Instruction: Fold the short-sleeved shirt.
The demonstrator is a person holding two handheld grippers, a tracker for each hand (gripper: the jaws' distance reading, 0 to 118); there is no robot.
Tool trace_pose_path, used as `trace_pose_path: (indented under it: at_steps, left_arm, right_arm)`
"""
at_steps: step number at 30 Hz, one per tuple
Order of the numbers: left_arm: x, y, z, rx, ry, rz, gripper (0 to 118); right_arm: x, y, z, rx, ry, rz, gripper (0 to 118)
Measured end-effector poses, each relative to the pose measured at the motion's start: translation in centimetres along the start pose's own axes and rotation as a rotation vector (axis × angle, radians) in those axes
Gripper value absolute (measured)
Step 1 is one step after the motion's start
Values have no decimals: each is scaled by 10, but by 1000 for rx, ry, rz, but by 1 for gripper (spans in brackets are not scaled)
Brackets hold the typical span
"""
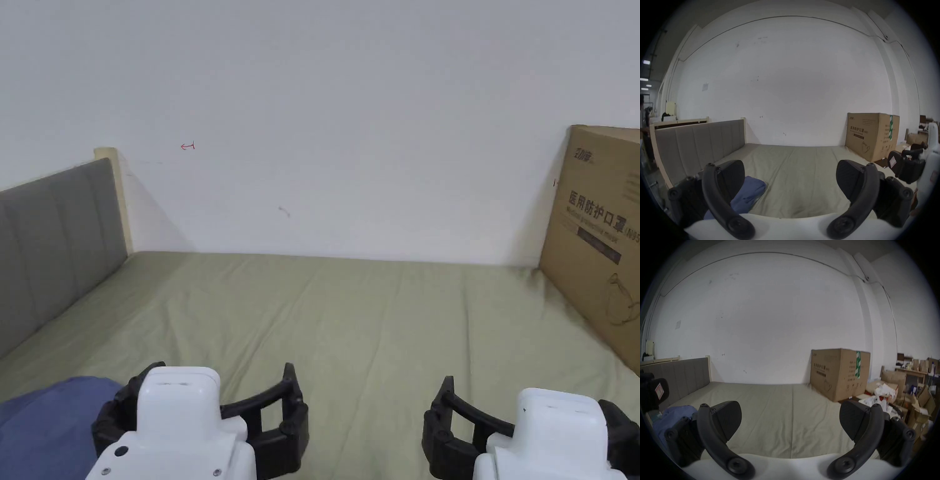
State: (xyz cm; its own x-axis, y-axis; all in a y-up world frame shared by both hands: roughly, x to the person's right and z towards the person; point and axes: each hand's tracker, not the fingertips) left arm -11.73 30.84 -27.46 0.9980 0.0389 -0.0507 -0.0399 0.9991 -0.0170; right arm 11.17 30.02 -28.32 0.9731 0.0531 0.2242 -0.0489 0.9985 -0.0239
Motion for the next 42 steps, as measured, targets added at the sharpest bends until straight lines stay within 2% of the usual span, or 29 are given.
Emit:
trace_pose_path:
  at_steps: [1, 2, 3, 4, 5, 6, 7, 9, 12, 16, 23, 26, 27, 31, 35, 42]
  left_arm:
    - [0, 3, 0, -5, 3, 8, 92]
    - [-2, 4, 2, -3, -1, 14, 63]
    - [-3, 2, 4, 9, 7, 21, 20]
    - [-4, -1, 4, 19, 30, 20, 6]
    - [-3, -4, 5, 20, 80, -3, 6]
    - [-1, -5, 7, 4, 91, -30, 2]
    - [-3, -6, 8, 0, 71, -34, 0]
    - [-5, -11, 10, 5, 65, -26, 0]
    - [-9, -11, 7, -18, 43, 0, 0]
    - [-7, -10, 5, -25, 29, -2, 0]
    - [-9, -7, 5, -46, 23, 0, 0]
    - [-19, -2, 12, -36, 50, -15, 0]
    - [-25, 1, 14, -37, 62, -8, 0]
    - [-58, 7, 34, -21, 203, -5, 0]
    - [-94, 8, 57, -33, 326, 4, 0]
    - [-135, -1, 63, -71, 423, 16, 0]
  right_arm:
    - [-1, 1, 4, 19, -1, 11, 116]
    - [0, 2, 9, 50, -5, 18, 110]
    - [0, 4, 14, 82, 29, 13, 83]
    - [-1, 5, 17, 89, 25, 5, 50]
    - [-4, 5, 15, 80, 21, 9, 17]
    - [-5, 4, 13, 74, 16, 11, 11]
    - [-3, 2, 12, 62, 12, 13, 10]
    - [0, -3, 8, 10, 62, 3, 0]
    - [2, -4, 6, -20, 44, -22, 0]
    - [-2, -3, 7, -13, 40, 34, 0]
    - [-11, 1, 6, -16, 71, 38, 0]
    - [-23, 7, 2, -36, 167, 22, 0]
    - [-29, 8, 1, -31, 172, 22, 0]
    - [-71, 14, 4, -25, 323, 21, 0]
    - [-115, 13, 13, -61, 479, -14, 0]
    - [-164, 5, 30, -71, 600, 67, 0]
